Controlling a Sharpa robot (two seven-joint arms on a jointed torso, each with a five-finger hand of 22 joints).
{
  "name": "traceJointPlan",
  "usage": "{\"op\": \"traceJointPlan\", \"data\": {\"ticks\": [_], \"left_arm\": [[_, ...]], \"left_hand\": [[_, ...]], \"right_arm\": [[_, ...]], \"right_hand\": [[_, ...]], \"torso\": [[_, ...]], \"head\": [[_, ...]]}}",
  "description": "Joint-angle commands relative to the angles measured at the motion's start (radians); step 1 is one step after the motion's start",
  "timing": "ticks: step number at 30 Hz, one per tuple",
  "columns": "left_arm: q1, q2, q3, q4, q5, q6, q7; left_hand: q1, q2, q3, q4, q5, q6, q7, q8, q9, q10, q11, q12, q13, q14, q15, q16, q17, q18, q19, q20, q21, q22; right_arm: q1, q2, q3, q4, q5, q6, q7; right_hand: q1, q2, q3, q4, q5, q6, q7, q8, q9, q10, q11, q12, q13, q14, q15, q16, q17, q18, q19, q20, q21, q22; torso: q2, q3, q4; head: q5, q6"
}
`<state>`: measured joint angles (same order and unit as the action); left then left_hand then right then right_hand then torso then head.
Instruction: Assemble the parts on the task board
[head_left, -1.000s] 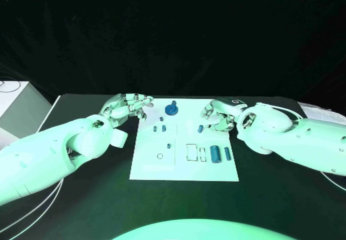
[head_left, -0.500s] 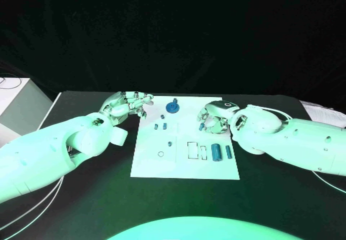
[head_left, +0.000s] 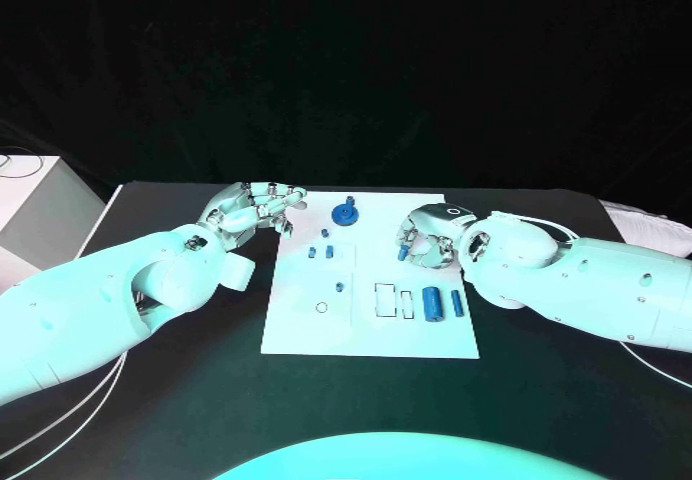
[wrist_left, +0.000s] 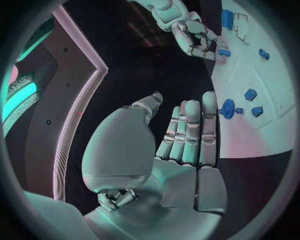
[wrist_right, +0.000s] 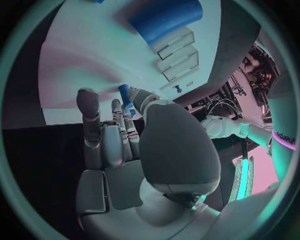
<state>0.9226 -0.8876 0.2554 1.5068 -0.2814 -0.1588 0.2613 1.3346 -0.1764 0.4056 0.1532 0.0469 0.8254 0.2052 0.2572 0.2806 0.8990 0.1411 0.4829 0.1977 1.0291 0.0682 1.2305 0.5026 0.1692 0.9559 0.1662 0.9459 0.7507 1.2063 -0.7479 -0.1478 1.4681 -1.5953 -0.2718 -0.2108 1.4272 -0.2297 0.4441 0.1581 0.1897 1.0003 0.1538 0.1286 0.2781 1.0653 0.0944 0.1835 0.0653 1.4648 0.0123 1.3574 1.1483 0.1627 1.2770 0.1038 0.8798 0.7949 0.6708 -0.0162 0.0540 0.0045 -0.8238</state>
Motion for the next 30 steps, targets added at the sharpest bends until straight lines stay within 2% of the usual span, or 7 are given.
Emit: {"op": "traceJointPlan", "data": {"ticks": [1,8,19,23,26,30], "left_arm": [[0.0,0.001,0.001,0.003,0.006,0.011,0.01],[0.0,0.001,0.001,0.003,0.006,0.012,0.01],[0.0,-0.001,0.001,0.003,0.006,0.015,0.007],[0.0,-0.001,0.001,0.003,0.006,0.017,0.005],[0.0,-0.001,0.001,0.003,0.006,0.018,0.004],[0.0,-0.001,0.001,0.002,0.006,0.019,0.004]], "left_hand": [[0.015,0.001,-0.007,-0.001,0.004,-0.003,-0.002,0.008,0.002,-0.009,-0.002,0.005,0.001,-0.009,0.001,-0.004,-0.001,0.015,-0.008,0.0,-0.005,-0.002],[0.015,0.001,-0.007,-0.001,0.004,-0.003,-0.002,0.008,0.002,-0.009,-0.002,0.005,0.001,-0.009,0.001,-0.004,-0.001,0.015,-0.008,0.0,-0.005,-0.002],[0.015,0.002,-0.007,0.0,0.004,-0.003,-0.002,0.008,0.002,-0.009,-0.002,0.006,0.001,-0.01,0.001,-0.004,-0.002,0.015,-0.008,0.0,-0.005,-0.002],[0.015,0.002,-0.007,0.0,0.004,-0.003,-0.002,0.008,0.002,-0.009,-0.002,0.006,0.001,-0.01,0.001,-0.004,-0.002,0.015,-0.008,0.0,-0.005,-0.002],[0.015,0.003,-0.008,0.0,0.004,-0.003,-0.002,0.009,0.002,-0.01,-0.002,0.007,0.001,-0.01,0.001,-0.004,-0.002,0.015,-0.008,0.0,-0.005,-0.002],[0.015,0.003,-0.008,0.0,0.004,-0.003,-0.002,0.009,0.002,-0.01,-0.002,0.007,0.001,-0.01,0.001,-0.004,-0.002,0.015,-0.008,0.0,-0.005,-0.002]], "right_arm": [[-0.003,0.005,0.0,0.0,-0.026,-0.003,-0.006],[-0.011,0.011,-0.001,0.0,-0.027,-0.016,-0.002],[-0.016,0.013,-0.001,0.003,-0.026,-0.039,-0.006],[-0.017,0.013,-0.001,0.005,-0.024,-0.062,-0.013],[-0.018,0.012,-0.001,0.008,-0.016,-0.088,-0.02],[-0.02,0.008,-0.001,0.014,-0.012,-0.119,-0.027]], "right_hand": [[0.008,0.003,0.012,0.0,0.007,0.011,-0.003,0.006,0.002,0.012,-0.001,0.003,0.0,0.023,-0.005,0.006,0.002,-0.014,0.008,0.0,0.007,0.003],[-0.001,0.008,0.051,0.006,0.012,0.044,-0.009,0.023,0.011,0.057,-0.009,0.006,0.002,0.025,-0.012,0.013,0.011,-0.017,0.016,-0.004,0.023,0.026],[-0.011,0.008,0.068,0.007,0.013,0.061,-0.013,0.034,0.017,0.085,-0.015,0.004,0.003,0.026,-0.016,0.018,0.017,-0.02,0.023,-0.007,0.037,0.046],[-0.008,0.023,0.086,0.001,0.015,0.083,-0.02,0.05,0.027,0.115,-0.023,0.003,0.005,0.029,-0.022,0.023,0.025,-0.022,0.03,-0.012,0.051,0.064],[-0.002,0.041,0.119,-0.014,-0.029,0.096,-0.026,0.067,0.039,0.142,-0.03,-0.007,0.006,0.033,-0.029,0.032,0.038,-0.027,0.04,-0.019,0.076,0.093],[0.006,0.051,0.139,-0.033,-0.022,0.103,-0.028,0.079,0.05,0.161,-0.035,-0.012,0.008,0.035,-0.033,0.039,0.048,-0.03,0.047,-0.023,0.094,0.115]], "torso": [[0.001,0.0002,0.0],[0.001,-0.0001,0.0011],[0.0,-0.0006,-0.0001],[0.0,-0.0004,0.0003],[-0.001,-0.0006,0.0008],[-0.001,-0.0004,0.0012]], "head": [[0.0,0.0],[-0.001,-0.002],[0.0,-0.006],[-0.001,-0.006],[-0.001,-0.006],[-0.001,-0.005]]}}
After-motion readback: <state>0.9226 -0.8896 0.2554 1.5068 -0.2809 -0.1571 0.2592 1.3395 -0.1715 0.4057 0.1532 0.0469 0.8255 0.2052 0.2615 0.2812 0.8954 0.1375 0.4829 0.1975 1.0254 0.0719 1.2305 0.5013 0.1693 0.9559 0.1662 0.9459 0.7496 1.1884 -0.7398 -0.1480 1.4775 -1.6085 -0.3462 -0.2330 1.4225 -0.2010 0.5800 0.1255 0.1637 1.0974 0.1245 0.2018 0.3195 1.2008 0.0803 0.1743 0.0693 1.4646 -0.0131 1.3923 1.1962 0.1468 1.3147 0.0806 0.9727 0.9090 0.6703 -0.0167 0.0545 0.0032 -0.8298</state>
